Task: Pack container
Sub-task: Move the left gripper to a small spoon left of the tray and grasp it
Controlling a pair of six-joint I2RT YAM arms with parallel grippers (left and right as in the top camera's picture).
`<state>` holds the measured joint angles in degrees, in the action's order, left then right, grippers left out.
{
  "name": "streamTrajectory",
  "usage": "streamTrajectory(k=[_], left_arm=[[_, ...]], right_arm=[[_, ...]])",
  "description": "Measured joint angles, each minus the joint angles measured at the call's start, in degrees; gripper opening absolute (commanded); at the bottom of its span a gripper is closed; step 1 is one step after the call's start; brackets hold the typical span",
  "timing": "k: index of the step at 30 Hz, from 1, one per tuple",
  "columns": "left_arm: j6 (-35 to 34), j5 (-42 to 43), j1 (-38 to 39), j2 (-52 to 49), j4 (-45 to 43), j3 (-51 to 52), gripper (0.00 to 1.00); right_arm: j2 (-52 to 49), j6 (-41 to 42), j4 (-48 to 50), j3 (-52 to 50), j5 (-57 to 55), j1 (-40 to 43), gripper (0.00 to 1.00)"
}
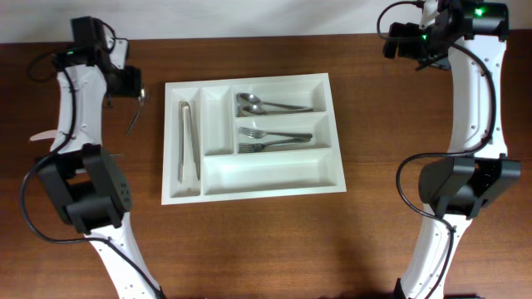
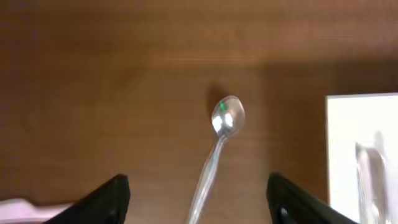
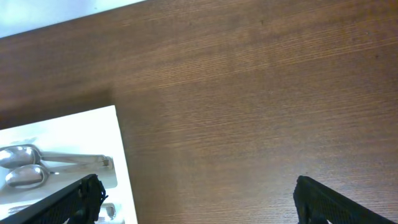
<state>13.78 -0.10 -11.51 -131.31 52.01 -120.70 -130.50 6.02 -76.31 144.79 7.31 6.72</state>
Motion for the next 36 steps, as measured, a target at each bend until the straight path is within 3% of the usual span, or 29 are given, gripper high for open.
streamTrajectory(k=[12,23,36], left_arm=[[2.82,3.26,-0.15,-12.39,-9.33,-0.33,0.73],[3.02,3.85,-0.15,-13.05,-12.68,-0.37,0.72],[1.38,5.57,-0.17,-13.33,-6.32,-1.86,0.52]], right_arm=[[0.00,0.02,-0.02,0.00,0.00,0.00,0.99],[0.00,0.00,0.00,0.00,0.00,0.00,0.99],[0.00,0.00,0.00,0.00,0.00,0.00,0.99]])
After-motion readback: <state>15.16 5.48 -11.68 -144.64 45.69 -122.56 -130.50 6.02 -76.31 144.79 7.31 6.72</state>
